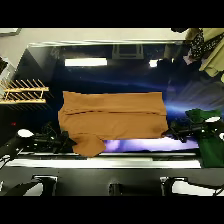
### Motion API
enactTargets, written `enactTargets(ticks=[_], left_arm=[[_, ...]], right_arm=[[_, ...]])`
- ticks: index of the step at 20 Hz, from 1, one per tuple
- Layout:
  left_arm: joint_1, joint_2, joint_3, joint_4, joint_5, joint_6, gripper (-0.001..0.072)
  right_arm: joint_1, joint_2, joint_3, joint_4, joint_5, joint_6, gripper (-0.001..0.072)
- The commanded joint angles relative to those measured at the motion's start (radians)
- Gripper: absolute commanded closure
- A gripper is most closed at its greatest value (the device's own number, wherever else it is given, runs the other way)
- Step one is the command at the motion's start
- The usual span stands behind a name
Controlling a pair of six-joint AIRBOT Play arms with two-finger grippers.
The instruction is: Fold the clothes and pants, and hang the long-sleeved shirts on hangers.
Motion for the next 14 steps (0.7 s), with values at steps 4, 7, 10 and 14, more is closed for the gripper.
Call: enactTargets(ticks=[4, 7, 10, 14], left_arm=[[0.098, 0.107, 0.082, 0.141, -0.22, -0.009, 0.0694], [0.11, 0.21, 0.087, 0.256, -0.331, -0.039, 0.0694], [0.109, 0.295, 0.094, 0.269, -0.369, -0.064, 0.0695], [0.084, 0.238, 0.212, 0.27, -0.276, -0.064, 0.0696]], right_arm=[[0.008, 0.196, -0.002, -0.129, 0.208, 0.126, 0.0682], [0.008, 0.339, -0.006, -0.216, 0.315, 0.212, 0.0683], [0.008, 0.459, -0.028, -0.187, 0.312, 0.222, 0.0683], [0.133, 0.467, -0.025, -0.154, 0.126, 0.191, 0.0683]])
